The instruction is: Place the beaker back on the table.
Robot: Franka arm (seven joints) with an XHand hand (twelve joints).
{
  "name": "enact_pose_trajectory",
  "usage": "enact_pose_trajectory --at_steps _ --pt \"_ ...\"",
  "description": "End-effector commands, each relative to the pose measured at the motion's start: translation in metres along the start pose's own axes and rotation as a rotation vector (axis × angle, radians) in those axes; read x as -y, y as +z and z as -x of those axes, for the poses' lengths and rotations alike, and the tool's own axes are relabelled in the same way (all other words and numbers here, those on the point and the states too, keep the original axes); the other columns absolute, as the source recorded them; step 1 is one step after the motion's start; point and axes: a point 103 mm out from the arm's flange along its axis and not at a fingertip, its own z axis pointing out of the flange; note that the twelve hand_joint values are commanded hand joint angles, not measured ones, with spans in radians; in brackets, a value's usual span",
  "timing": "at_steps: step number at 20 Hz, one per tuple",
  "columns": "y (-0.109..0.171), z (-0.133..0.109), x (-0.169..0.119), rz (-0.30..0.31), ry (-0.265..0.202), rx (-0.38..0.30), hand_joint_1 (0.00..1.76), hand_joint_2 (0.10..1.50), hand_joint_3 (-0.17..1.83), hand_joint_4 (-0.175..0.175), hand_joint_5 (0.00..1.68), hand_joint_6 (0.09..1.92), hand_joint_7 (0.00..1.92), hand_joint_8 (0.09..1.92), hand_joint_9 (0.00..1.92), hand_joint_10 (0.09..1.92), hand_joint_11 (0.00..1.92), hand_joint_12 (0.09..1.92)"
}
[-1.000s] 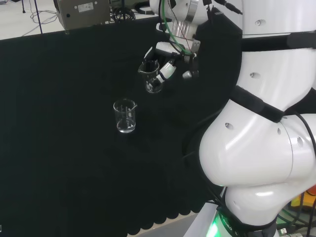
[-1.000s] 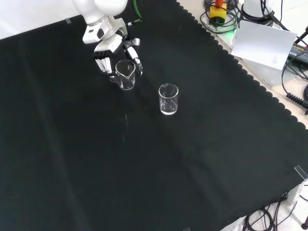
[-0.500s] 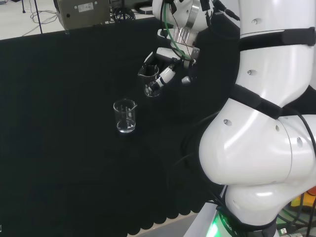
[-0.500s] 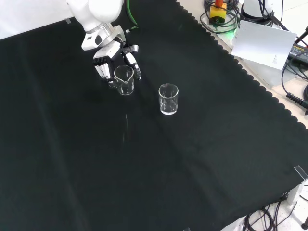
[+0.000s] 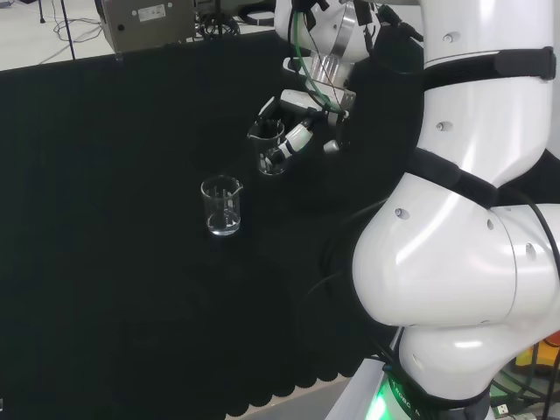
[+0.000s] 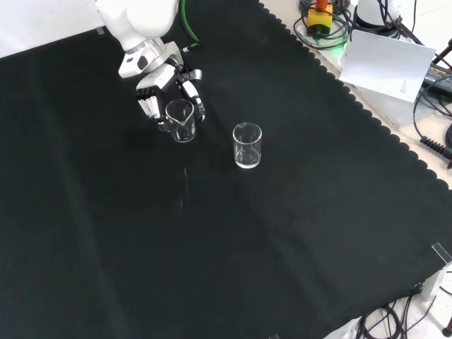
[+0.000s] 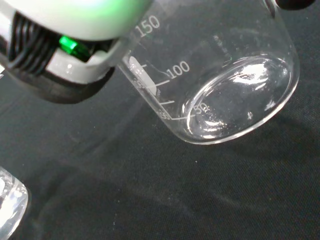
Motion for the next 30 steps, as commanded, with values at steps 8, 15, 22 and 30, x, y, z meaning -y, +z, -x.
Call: enact_pose_trajectory --at_steps 8,15,22,30 --pt "0.013 0.007 0.000 0.003 0.013 -0.007 1.30 0.65 0.71 -0.175 1.21 0.78 1.26 0.75 1.60 0.21 1.39 0.67" --pt "0.013 0.008 0.002 0.027 0.011 -0.012 1.30 0.65 0.70 -0.175 1.21 0.78 1.26 0.75 1.60 0.21 1.39 0.67" --pt "0.014 0.006 0.002 -0.041 0.003 -0.043 1.09 0.96 0.23 0.095 1.06 0.90 1.04 0.68 1.27 0.13 0.87 1.07" --pt "0.016 0.007 0.002 -0.097 0.040 -0.064 0.92 0.63 0.55 -0.066 0.43 0.64 0.54 0.74 0.79 0.31 0.35 1.33"
